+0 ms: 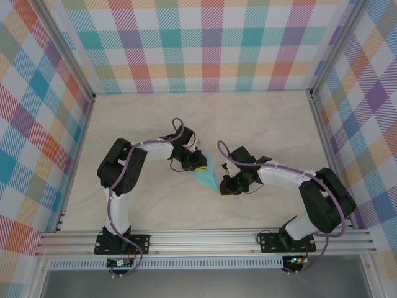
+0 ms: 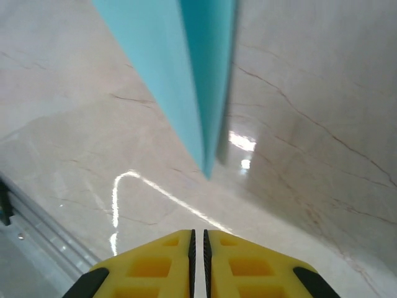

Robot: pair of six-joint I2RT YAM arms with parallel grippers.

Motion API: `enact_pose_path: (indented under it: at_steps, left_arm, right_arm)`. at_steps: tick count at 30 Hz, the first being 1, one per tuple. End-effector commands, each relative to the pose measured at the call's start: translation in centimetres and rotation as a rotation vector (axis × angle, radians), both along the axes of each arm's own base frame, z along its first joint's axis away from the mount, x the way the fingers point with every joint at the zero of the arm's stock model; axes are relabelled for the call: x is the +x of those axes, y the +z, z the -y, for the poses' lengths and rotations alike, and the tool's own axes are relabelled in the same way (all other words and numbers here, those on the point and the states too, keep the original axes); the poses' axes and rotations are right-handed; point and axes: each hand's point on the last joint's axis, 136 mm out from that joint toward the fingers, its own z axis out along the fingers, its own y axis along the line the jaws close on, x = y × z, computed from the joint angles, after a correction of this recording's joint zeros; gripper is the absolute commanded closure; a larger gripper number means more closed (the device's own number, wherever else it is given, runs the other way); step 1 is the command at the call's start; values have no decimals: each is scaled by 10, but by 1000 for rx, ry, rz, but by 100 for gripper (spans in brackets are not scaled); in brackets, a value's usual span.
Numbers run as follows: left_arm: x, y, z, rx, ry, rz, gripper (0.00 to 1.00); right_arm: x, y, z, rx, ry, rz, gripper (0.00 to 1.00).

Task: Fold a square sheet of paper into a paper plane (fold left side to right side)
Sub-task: Fourth fold the wing at the center of the table.

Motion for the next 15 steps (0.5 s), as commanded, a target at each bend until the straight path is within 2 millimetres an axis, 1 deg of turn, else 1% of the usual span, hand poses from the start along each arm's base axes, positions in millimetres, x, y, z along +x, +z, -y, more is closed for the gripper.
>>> enact_pose_path:
  at_steps: [1, 5, 8, 11, 15]
  left_arm:
    - [-14, -31, -21, 131, 20, -68, 82]
    - [-15, -31, -21, 130, 20, -69, 82]
    - [-16, -31, -20, 130, 18, -71, 82]
    - [-16, -30, -19, 129, 17, -68, 82]
    - [-14, -29, -19, 133, 13, -61, 82]
  right_arm:
    - [7, 18, -15, 62, 16, 8, 86]
    - [25, 7, -30, 85, -6, 0, 87]
    - [36, 0, -37, 87, -23, -1, 88]
    - [40, -13, -36, 59, -45, -9, 88]
    - [33, -34, -26, -5, -61, -56, 89]
